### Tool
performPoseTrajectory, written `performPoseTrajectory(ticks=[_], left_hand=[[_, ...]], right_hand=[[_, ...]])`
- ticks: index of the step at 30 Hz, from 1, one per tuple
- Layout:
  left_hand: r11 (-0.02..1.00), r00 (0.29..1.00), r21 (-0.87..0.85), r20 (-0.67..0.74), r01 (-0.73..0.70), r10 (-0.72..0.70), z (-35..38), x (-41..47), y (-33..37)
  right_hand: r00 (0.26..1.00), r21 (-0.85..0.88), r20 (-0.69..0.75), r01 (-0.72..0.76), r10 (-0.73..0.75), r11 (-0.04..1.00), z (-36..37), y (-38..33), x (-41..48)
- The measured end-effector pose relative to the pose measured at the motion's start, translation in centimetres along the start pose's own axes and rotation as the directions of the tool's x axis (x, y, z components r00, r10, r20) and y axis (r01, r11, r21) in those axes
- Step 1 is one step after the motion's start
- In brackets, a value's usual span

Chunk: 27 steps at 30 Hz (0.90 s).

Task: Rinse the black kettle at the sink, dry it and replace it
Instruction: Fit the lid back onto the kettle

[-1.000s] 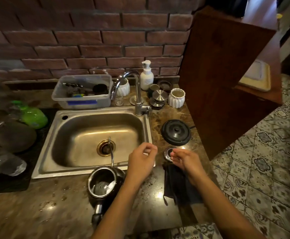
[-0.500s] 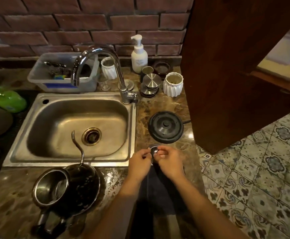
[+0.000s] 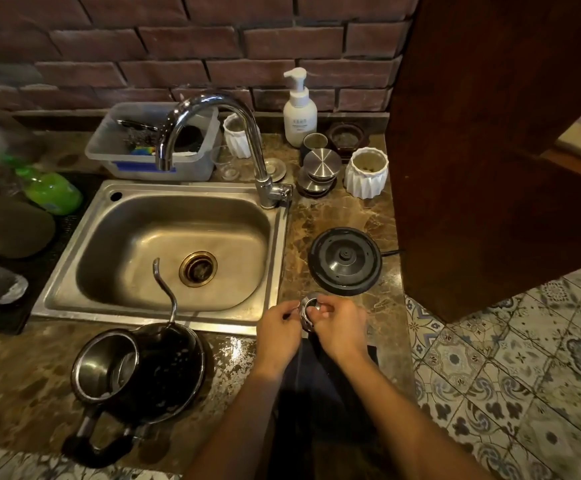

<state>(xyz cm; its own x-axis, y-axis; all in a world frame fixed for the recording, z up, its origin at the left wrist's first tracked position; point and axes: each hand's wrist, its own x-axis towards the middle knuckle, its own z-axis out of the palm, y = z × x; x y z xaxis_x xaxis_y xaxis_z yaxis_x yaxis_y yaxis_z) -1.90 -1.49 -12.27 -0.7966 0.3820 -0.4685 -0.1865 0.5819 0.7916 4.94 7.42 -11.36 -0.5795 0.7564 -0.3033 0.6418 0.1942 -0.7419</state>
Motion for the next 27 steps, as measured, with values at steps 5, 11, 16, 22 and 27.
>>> performPoseTrajectory(ticks=[5, 11, 16, 22, 27], left_hand=[[0.998, 0.999, -0.061, -0.038, 0.006, -0.009, -1.0, -1.3, 1.2], [0.988, 0.998, -0.153, -0.06, -0.008, -0.001, -3.5, -3.4, 1.3], [0.963, 0.996, -0.266, -0.085, -0.034, 0.012, -6.9, -5.8, 1.5], [0.937, 0.976, -0.289, -0.15, -0.196, 0.158, -12.8, -9.7, 1.7], [0.91, 0.951, -0.297, -0.196, -0.288, 0.238, -18.3, -11.7, 0.9]], right_hand=[[0.998, -0.038, -0.004, 0.065, -0.065, 0.997, -0.7, -0.8, -0.7], [0.993, -0.017, -0.027, 0.113, -0.113, 0.993, -1.1, -2.5, -2.4], [0.976, 0.009, -0.067, 0.209, -0.208, 0.978, -1.3, -5.1, -5.5], [0.945, 0.115, -0.12, 0.319, -0.305, 0.941, -0.2, -9.1, -9.6], [0.93, 0.155, -0.117, 0.363, -0.348, 0.919, 2.0, -12.9, -12.8]])
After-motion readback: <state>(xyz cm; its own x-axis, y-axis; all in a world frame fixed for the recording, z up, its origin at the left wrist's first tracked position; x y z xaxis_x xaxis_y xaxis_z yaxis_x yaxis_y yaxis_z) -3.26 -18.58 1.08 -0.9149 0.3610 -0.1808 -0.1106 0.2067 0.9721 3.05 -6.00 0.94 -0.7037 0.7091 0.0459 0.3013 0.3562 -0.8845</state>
